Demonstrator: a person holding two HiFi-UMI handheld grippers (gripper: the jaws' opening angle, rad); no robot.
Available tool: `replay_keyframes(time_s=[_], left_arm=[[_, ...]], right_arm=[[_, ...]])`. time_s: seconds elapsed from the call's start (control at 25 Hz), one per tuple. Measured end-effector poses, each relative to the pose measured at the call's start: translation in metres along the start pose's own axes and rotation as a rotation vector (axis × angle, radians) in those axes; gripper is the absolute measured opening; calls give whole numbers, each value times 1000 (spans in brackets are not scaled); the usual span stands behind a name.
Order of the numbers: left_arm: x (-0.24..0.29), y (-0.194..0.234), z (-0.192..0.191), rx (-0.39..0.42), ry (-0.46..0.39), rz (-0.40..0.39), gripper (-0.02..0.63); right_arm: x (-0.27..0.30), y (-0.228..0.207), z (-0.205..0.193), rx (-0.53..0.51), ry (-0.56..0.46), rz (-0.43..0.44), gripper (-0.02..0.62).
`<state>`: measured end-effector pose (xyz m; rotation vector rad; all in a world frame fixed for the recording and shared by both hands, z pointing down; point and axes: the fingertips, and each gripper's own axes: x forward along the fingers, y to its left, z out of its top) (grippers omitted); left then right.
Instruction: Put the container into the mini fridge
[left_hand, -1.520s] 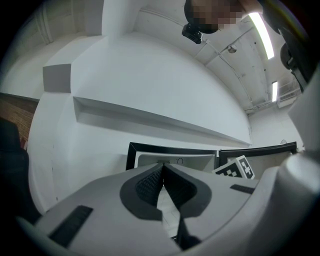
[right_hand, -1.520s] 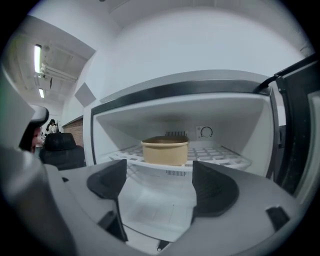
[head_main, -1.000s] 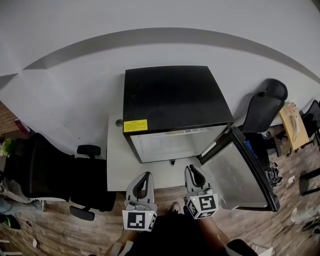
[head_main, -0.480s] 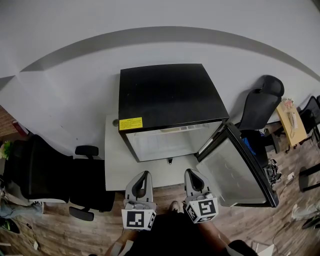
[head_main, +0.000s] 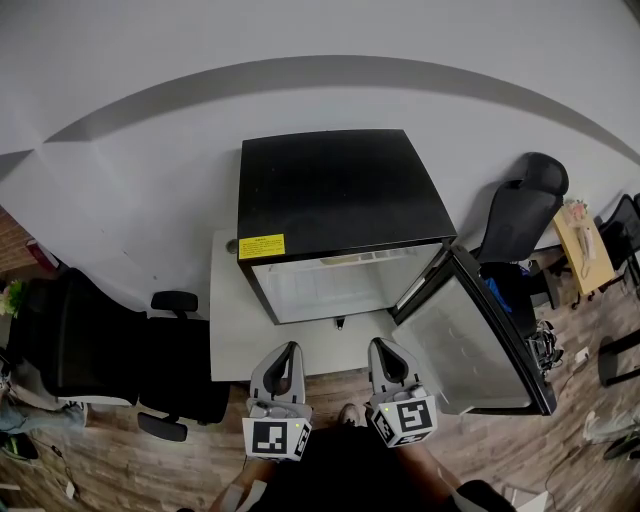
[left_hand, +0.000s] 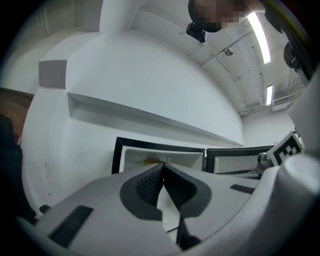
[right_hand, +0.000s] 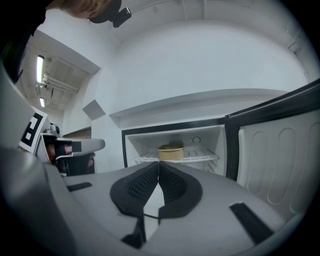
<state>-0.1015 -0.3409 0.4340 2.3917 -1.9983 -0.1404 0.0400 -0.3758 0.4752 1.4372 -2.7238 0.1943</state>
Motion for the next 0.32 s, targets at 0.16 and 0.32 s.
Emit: replay_keyframes(time_s=[0.16,0.32], left_arm=[[0,0,1,-3,0,3,8],[2,0,1,-3,-2,1,8]], right_arm=[[0,0,0,0,-2,2,17],[0,0,0,-2,5,4,17]])
